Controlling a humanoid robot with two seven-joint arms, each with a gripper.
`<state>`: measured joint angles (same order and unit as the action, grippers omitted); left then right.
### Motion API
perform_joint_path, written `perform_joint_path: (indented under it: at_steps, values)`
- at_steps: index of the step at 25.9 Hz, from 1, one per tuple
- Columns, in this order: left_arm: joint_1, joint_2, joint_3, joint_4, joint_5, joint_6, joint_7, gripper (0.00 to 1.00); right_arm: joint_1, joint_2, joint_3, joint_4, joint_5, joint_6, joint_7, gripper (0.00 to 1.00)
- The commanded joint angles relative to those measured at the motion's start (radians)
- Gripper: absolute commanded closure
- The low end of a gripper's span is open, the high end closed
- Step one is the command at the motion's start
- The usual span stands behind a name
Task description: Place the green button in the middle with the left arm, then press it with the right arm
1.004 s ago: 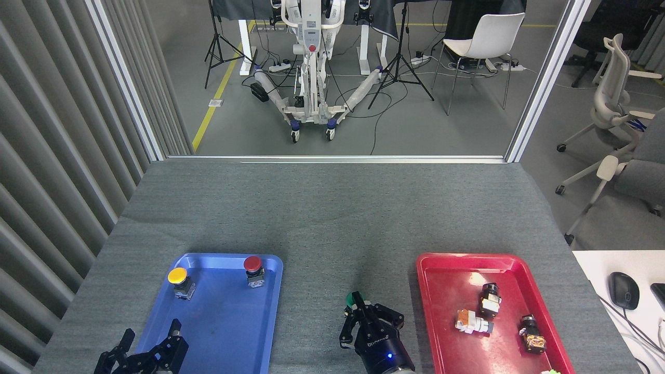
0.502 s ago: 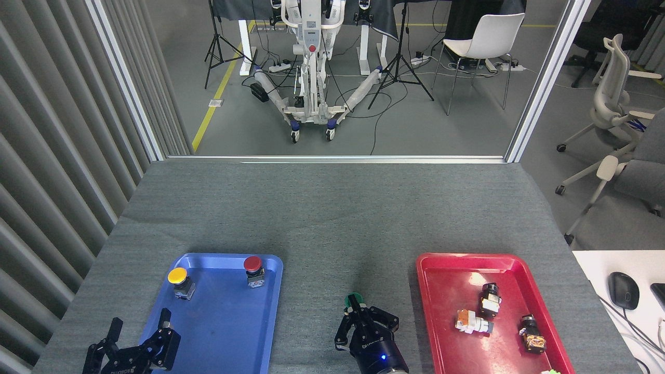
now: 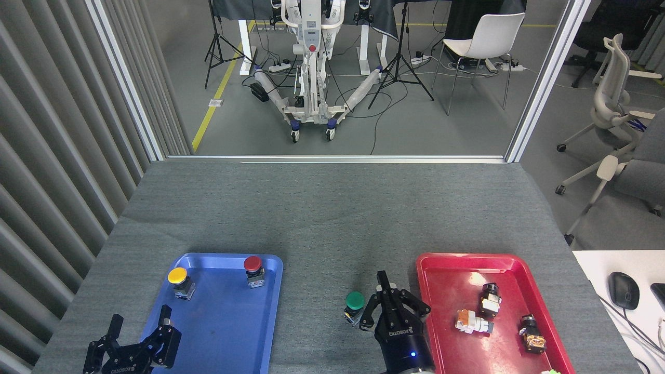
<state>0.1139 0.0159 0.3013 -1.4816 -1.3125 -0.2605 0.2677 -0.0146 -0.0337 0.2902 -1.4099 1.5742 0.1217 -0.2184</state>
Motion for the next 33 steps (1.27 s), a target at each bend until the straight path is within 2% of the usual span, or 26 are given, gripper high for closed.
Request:
perform_joint_path:
  at_steps: [1, 4, 7, 11, 16, 33]
  values:
    - [0.01, -0.013, -0.013, -0.02, -0.002, -0.002, 0.01, 0.01, 0.088, -0.038, -0.088, -0.099, -0.034, -0.043, -0.041, 0.0]
    - [0.016, -0.007, -0.03, -0.02, -0.01, -0.014, -0.002, 0.0, 0.128, -0.081, -0.131, -0.115, -0.082, -0.057, -0.041, 0.0]
    - [0.018, -0.002, -0.033, -0.017, -0.014, -0.016, -0.004, 0.0, 0.153, -0.106, -0.149, -0.115, -0.092, -0.051, -0.039, 0.0]
    - [0.018, -0.001, -0.031, -0.014, -0.014, -0.014, -0.004, 0.0, 0.188, -0.107, -0.169, -0.132, -0.095, -0.048, -0.035, 0.0]
    - [0.018, -0.002, -0.031, -0.014, -0.014, -0.009, -0.004, 0.0, 0.208, -0.107, -0.178, -0.139, -0.138, -0.043, -0.033, 0.0]
    - [0.021, 0.006, -0.031, -0.009, -0.016, -0.006, -0.007, 0.0, 0.217, -0.109, -0.181, -0.155, -0.14, -0.051, -0.033, 0.0]
